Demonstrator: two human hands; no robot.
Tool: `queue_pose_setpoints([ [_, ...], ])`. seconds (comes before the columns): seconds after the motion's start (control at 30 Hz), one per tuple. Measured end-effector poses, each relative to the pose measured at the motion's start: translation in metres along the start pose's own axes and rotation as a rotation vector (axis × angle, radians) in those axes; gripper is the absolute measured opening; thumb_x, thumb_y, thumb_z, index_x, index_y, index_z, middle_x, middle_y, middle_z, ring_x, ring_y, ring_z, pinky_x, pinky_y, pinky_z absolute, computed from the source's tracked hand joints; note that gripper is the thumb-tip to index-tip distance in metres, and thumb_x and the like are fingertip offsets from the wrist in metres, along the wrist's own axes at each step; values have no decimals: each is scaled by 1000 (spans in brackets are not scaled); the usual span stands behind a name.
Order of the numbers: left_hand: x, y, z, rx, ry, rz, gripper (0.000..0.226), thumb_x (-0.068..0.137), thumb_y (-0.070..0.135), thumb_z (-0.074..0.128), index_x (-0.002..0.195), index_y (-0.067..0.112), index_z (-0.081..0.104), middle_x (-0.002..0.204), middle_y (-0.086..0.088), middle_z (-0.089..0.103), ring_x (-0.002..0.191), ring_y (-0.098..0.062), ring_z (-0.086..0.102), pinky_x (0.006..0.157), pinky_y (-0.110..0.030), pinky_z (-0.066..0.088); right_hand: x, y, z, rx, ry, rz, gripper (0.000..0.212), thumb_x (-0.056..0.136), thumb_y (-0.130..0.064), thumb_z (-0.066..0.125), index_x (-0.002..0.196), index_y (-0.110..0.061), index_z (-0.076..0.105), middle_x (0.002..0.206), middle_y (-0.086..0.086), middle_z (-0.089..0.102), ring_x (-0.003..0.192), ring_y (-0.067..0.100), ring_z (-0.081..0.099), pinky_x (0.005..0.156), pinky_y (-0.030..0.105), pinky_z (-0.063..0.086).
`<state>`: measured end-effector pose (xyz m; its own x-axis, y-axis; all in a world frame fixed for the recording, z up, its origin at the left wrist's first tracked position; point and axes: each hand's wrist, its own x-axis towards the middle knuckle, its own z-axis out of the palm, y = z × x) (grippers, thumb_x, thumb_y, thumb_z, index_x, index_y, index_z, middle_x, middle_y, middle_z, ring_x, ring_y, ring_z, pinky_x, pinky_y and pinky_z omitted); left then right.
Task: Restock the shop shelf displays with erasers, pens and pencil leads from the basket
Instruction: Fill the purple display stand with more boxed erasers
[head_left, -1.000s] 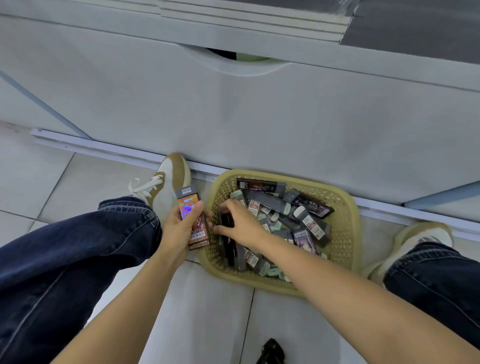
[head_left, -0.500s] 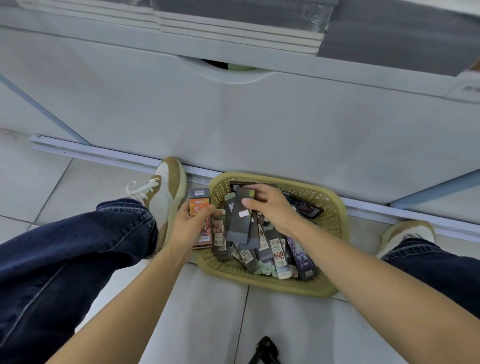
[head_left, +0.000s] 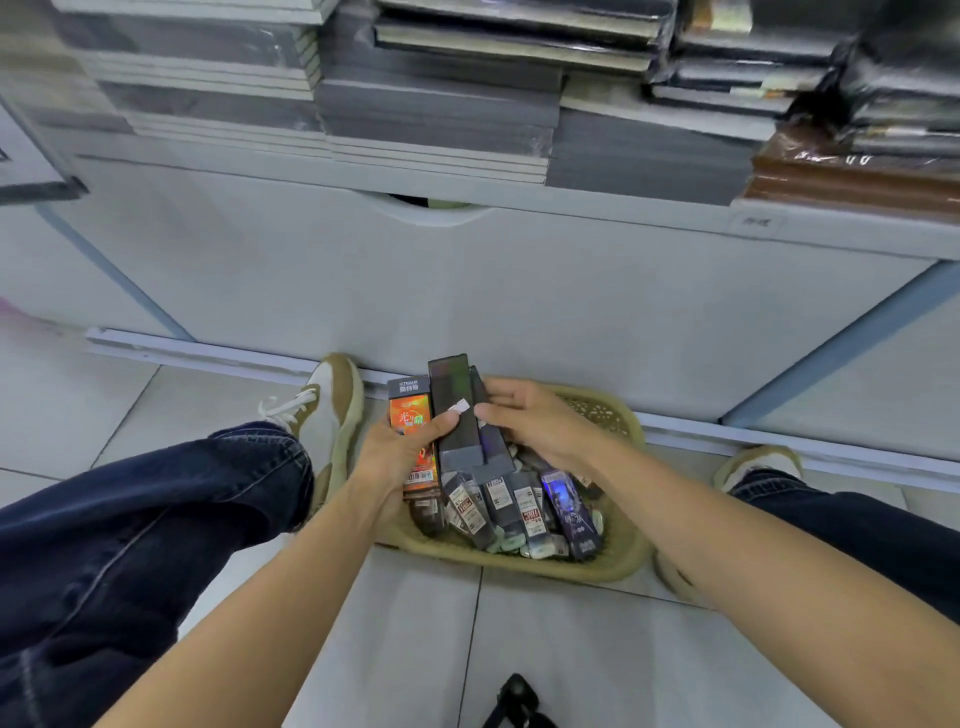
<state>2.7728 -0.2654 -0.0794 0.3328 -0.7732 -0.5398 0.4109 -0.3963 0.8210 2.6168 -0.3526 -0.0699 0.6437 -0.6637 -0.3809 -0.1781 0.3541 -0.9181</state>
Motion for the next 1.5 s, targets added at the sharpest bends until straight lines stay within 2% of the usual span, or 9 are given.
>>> queue_pose_setpoints([
  [0.17,-11,23,3,-10,56,40,38,71,14,85,107,8,71,95,-10,76,84,-28,74,76,-44,61,-18,-22,-8,-21,219,-72,37,95,-7,59,131,-11,53,119,17,66,104,26,67,94,42,53],
  [0.43,-41,47,16,-64,79,108,23,71,16,85,88,13,69,77,-7,76,61,-21,73,48,-29,55,-46,-46,-1,-160,160,-228,21,98,-13,55,116,-20,63,94,15,72,81,21,69,74,33,58],
  [0.53,-53,55,19,-135,0,56,36,69,24,83,100,10,71,91,-14,76,79,-30,74,67,-42,60,-55,-51,0,-238,145,-255,25,97,-11,55,121,-14,63,92,15,70,82,19,67,79,30,56],
  [0.77,-69,63,25,1,50,74,32,69,16,86,94,9,67,78,-13,75,63,-27,72,55,-36,57,-72,-59,3,-406,126,-311,26,96,-14,58,120,-19,63,105,9,70,97,20,67,85,25,53],
  [0.97,-77,81,23,9,136,124,31,68,18,86,88,10,64,69,-8,72,50,-18,68,46,-27,52,-93,-73,-15,-561,-122,-290,77,76,-29,82,135,-47,37,142,-12,37,124,6,47,101,24,43],
  [1.07,-81,96,21,-40,148,116,28,70,19,86,84,11,62,68,-8,69,46,-17,64,41,-24,49,-99,-81,-19,-799,-50,-459,64,79,-16,78,133,-33,48,136,-4,39,126,6,41,104,22,36],
  [1.23,-94,120,24,-167,73,135,24,76,21,82,88,11,63,69,-9,68,41,-14,61,41,-23,49,-114,-114,-13,-697,140,-675,35,90,-12,67,124,-19,66,121,1,53,111,12,54,96,27,45],
  [1.37,-106,142,26,-179,32,208,19,77,17,80,88,12,65,63,-4,70,43,-14,63,41,-22,49,-126,-153,-10,-542,221,-726,19,93,-14,64,109,-7,68,96,9,64,70,18,61,64,33,52],
  [1.5,-117,167,31,-143,-19,291,20,77,17,81,91,14,68,75,-5,74,55,-17,70,47,-28,54,-130,-193,-6,-441,292,-697,31,91,-19,66,118,-13,54,77,19,68,59,22,58,52,28,47],
])
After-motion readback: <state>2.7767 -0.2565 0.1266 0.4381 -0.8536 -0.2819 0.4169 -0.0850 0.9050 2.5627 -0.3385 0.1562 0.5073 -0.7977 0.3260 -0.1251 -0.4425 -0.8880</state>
